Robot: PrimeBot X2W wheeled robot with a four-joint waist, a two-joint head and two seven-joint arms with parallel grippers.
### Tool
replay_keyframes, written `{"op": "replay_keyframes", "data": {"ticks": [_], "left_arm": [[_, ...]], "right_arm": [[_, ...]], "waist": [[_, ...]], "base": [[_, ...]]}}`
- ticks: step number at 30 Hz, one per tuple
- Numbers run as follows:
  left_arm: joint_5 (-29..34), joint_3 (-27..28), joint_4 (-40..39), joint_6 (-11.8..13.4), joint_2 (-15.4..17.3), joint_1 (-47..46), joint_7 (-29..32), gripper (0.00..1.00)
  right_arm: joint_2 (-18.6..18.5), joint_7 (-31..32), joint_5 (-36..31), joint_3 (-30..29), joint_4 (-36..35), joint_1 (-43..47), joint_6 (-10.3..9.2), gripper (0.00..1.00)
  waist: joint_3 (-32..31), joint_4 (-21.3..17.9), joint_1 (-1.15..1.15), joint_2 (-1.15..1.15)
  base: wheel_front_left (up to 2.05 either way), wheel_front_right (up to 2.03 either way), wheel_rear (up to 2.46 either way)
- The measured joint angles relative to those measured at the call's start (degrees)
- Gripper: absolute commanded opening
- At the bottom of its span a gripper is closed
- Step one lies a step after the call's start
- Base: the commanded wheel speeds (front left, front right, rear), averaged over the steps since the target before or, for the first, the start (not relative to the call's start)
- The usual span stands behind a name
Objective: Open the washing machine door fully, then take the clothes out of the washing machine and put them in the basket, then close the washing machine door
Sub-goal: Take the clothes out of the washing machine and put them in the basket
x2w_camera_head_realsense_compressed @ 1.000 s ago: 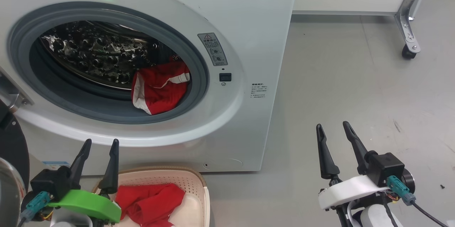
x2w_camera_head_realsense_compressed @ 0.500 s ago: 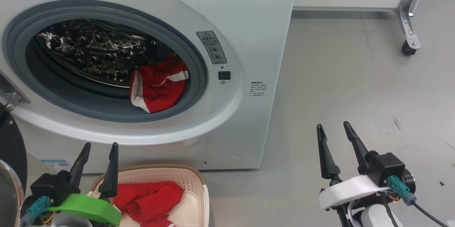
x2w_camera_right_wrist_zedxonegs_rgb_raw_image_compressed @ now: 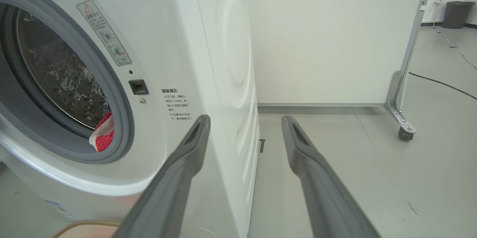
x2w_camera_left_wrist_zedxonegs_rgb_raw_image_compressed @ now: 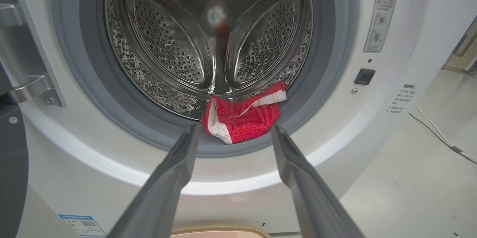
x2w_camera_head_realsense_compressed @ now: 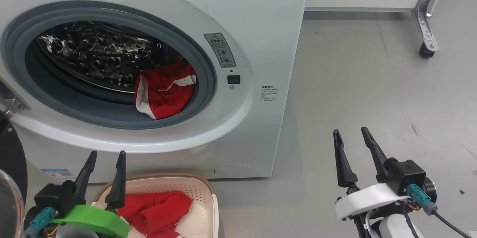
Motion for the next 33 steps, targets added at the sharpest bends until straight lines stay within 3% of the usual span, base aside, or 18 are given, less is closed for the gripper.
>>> {"op": "replay_keyframes", "data": {"ticks": [16,28,33], "left_arm": [[0.7,1.9,-1.9,-0.5,0.7,0.2,0.0,1.0],[-1.4,6.9,-3.0,-0.7,6.4,-1.9,0.6,1.0],[-1.6,8.7,-2.5,-0.9,10.3,-5.9,2.8,1.0]], "right_arm": [[0.0,0.0,-0.1,1.8,-1.2,0.0,-0.09,1.0],[0.0,0.0,0.1,5.9,-4.4,-0.9,-2.12,1.0],[0.0,0.0,0.8,7.7,-5.6,-2.6,-3.0,1.0]], "waist": [[3.4,-1.5,0.0,0.0],[10.3,-5.2,0.0,0.0],[12.9,-8.2,0.0,0.0]], "base": [[0.0,0.0,0.0],[0.0,0.0,0.0],[0.0,0.0,0.0]]}}
